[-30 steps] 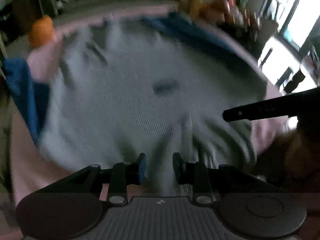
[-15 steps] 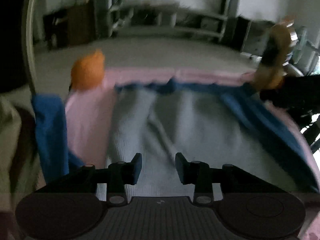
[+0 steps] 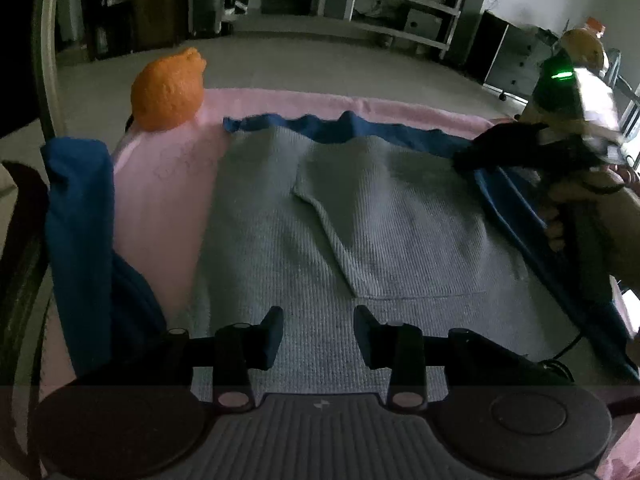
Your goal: Fold clothes
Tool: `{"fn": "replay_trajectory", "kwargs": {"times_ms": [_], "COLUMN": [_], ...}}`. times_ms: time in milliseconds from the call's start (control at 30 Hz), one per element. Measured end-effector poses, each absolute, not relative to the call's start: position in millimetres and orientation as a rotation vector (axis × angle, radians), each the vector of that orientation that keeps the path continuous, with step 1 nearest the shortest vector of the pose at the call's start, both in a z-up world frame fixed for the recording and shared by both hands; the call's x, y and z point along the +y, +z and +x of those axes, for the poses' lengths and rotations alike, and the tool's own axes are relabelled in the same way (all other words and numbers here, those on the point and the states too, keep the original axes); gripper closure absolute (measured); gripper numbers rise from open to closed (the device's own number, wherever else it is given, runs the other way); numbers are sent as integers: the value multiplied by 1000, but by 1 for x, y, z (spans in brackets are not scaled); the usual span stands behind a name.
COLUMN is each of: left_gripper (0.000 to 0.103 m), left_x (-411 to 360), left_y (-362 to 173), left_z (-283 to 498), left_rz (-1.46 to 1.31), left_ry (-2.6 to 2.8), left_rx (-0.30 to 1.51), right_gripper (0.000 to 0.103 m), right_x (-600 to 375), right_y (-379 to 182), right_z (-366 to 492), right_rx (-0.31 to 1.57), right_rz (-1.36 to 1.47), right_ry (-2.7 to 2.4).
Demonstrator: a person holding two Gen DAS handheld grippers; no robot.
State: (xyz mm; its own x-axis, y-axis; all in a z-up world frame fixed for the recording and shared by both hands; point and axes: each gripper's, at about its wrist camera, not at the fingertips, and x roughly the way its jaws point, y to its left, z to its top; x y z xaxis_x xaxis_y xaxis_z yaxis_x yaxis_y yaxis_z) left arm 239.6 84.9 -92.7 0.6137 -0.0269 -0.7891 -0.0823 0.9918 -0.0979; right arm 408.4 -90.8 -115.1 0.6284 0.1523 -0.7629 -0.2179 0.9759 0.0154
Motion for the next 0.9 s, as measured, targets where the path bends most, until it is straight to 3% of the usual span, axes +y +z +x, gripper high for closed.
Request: {"fn": "replay_trajectory", "kwargs": {"times_ms": [367, 700, 900], "left_gripper": [67, 66, 66], "left_x": [22, -98, -137], "left_y": [-74, -68, -80], "left_z": [204, 199, 198], "left_rz": [-80, 35, 51], "left_ry": [-45, -193, -248], "left_rx": [858, 870, 910], "right_gripper": [100, 100, 100], "right_x": [-338, -537, -568], "right_y": [-24, -70, -77], "right_z": [293, 270, 270], "right_rx": [519, 546, 504], "right_rz": [332, 413, 465], "right_ry": [-82, -455, -452]}}
